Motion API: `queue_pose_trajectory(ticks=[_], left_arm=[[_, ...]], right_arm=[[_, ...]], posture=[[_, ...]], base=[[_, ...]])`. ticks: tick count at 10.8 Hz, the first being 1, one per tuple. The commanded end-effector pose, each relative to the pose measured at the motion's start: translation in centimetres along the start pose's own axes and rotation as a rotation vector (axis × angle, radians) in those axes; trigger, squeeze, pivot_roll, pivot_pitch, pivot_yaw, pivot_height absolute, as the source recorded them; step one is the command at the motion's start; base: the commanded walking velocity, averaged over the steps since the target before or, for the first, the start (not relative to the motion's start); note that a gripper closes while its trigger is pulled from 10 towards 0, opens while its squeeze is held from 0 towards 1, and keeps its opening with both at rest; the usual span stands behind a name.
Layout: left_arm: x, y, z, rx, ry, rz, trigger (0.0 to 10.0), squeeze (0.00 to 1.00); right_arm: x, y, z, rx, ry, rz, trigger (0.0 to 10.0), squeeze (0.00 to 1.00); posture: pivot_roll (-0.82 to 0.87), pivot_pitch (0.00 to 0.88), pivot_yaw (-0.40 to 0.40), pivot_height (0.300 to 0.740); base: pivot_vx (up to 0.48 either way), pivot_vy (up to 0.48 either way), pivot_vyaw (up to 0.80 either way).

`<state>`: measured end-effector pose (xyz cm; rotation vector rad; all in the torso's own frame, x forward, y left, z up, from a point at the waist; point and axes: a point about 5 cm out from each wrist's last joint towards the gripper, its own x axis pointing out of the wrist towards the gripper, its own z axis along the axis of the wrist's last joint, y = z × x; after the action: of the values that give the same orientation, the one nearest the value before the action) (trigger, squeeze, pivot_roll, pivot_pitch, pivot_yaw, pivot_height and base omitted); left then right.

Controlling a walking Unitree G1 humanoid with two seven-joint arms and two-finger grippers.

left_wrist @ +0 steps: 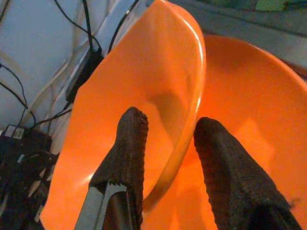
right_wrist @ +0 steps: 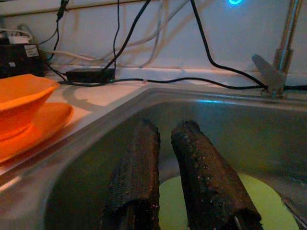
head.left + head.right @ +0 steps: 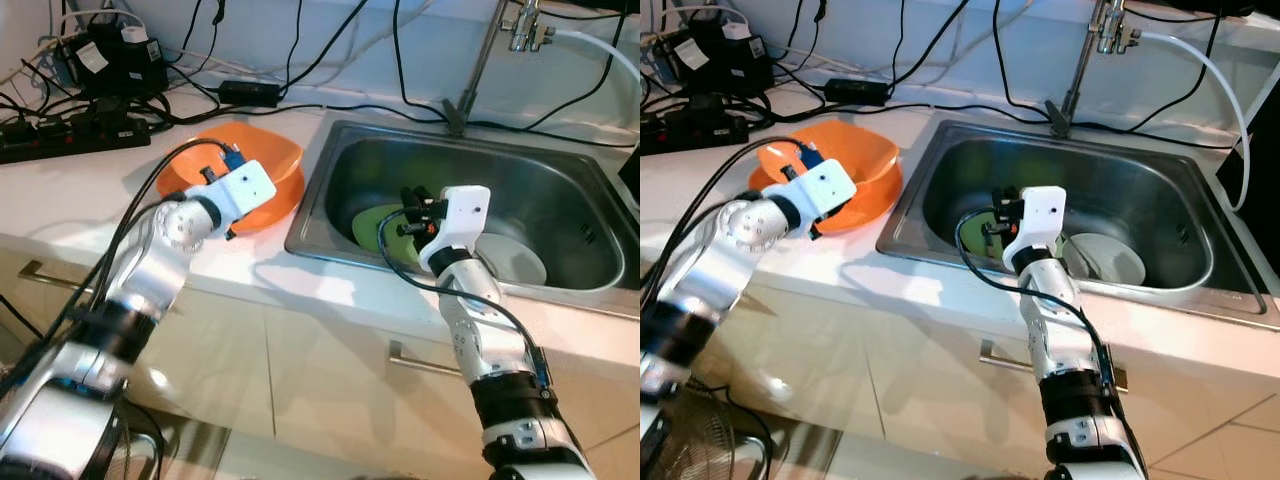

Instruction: Kitchen organization

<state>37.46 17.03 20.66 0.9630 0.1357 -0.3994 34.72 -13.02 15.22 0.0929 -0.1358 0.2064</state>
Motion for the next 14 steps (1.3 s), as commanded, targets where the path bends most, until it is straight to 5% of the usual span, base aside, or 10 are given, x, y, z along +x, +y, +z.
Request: queue_pose_trajectory(ticks=[1, 2, 3, 12, 14], left_arm=[[0.4, -0.2, 0.1, 0.012, 0.009, -0.034, 10.0, 0.00], [0.6, -0.2, 0.1, 0.018, 0.008, -0.036, 10.0, 0.00], [0.9, -0.1, 0.1, 0.030, 0.005, -0.038, 0.0, 0.00], [1.4, -0.4, -0.1, 0.076, -0.006, -0.054, 0.0, 0.00], [1.3, 0.4, -0.1, 0.190, -0.003, 0.006, 0.0, 0.00]], right_arm=[[-0.1, -0.1, 0.4, 0.004, -0.003, -0.011, 10.0, 0.00], [-0.1, -0.3, 0.4, 0.004, -0.005, -0.019, 10.0, 0.00], [-0.2, -0.3, 0.4, 0.002, 0.000, -0.022, 10.0, 0.00], [0.0, -0.2, 0.4, 0.001, 0.018, -0.028, 10.0, 0.00], [0.0, -0.2, 0.5, 0.002, 0.018, -0.030, 10.0, 0.00]], posture=[[0.20, 0.008, -0.010, 0.740], [0.20, 0.009, -0.007, 0.740], [0.19, 0.009, -0.005, 0.740], [0.20, 0.006, -0.014, 0.740], [0.20, 0.006, -0.014, 0.740]], base=[[0.000, 0.000, 0.00], [0.000, 0.000, 0.00], [0.000, 0.000, 0.00], [0.000, 0.000, 0.00], [0.000, 0.000, 0.00]])
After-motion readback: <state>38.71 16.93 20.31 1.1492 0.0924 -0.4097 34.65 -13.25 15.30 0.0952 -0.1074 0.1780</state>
